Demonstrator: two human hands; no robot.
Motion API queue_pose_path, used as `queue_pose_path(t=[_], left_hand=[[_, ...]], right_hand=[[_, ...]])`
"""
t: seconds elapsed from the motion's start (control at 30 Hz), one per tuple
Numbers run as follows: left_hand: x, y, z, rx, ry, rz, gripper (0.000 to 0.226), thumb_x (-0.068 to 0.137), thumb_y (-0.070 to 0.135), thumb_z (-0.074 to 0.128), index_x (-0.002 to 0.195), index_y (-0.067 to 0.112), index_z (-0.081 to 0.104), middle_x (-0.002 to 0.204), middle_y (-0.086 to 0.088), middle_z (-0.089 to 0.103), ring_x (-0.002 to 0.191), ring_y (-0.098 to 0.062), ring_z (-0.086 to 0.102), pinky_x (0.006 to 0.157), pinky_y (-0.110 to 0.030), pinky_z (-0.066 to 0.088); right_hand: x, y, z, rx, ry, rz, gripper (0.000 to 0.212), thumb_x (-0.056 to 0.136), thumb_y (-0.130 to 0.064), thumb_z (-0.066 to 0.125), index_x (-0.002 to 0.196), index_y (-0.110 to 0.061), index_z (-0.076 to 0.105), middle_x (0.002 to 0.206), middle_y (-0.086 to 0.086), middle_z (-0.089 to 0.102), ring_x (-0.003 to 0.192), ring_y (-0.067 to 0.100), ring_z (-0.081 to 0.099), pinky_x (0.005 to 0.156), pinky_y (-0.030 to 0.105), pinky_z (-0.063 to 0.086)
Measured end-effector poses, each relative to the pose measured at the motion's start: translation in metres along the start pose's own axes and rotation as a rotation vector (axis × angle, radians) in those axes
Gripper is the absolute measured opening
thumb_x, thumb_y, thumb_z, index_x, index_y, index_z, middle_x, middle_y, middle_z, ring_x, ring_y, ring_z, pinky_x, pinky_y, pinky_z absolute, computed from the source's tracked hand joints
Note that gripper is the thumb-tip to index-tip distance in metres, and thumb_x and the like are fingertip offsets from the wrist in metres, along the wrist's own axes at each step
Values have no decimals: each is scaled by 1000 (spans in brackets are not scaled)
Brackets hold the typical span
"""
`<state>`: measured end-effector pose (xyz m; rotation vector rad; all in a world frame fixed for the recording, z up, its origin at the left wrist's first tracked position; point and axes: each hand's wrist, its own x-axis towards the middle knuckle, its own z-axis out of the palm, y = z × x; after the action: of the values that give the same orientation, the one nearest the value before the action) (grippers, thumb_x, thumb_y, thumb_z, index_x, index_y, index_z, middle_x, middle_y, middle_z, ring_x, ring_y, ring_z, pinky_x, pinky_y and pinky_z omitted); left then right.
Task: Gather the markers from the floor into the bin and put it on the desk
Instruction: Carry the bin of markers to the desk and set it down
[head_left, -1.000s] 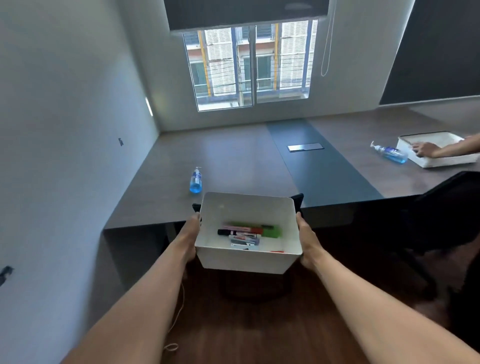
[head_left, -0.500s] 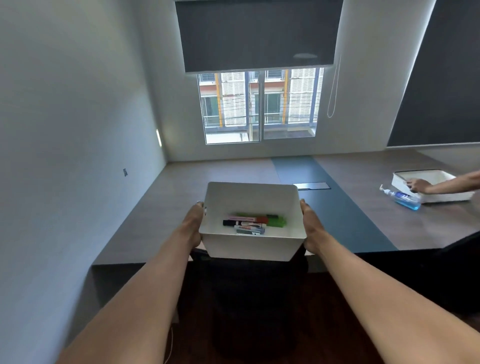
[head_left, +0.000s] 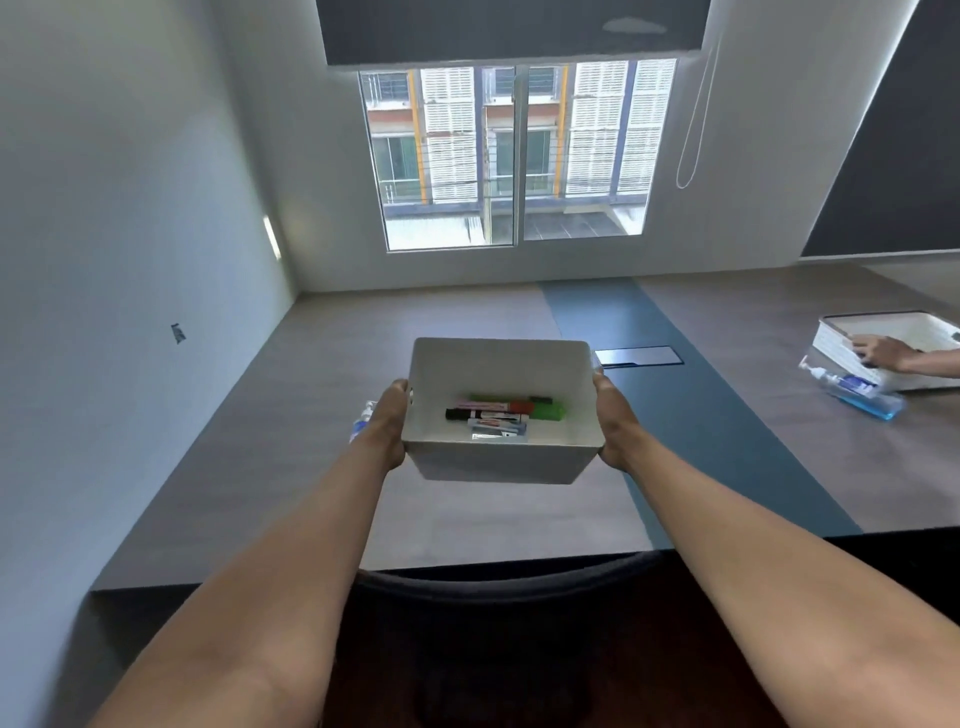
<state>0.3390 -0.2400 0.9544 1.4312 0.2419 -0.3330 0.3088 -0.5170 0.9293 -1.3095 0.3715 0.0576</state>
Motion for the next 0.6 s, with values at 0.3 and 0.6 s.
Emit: queue_pose_path(t=[0.3, 0.6], left_hand=[[112, -8, 9, -69, 41, -40, 53, 91, 26, 36, 48, 20, 65, 50, 8, 64, 48, -11, 61, 43, -16, 46], [209, -54, 4, -126, 58, -140, 42, 97, 40, 35, 87, 22, 72, 73, 8, 77, 62, -8, 74, 51, -19, 55]], right_hand=[[123, 9, 3, -50, -48, 49, 44, 97, -56, 35, 103, -37, 75, 121, 12, 73, 97, 29, 73, 94, 48, 56], [218, 49, 0, -160, 10, 134, 54, 100, -53, 30, 146, -34, 49, 151, 1, 52, 140, 28, 47, 119, 54, 33]])
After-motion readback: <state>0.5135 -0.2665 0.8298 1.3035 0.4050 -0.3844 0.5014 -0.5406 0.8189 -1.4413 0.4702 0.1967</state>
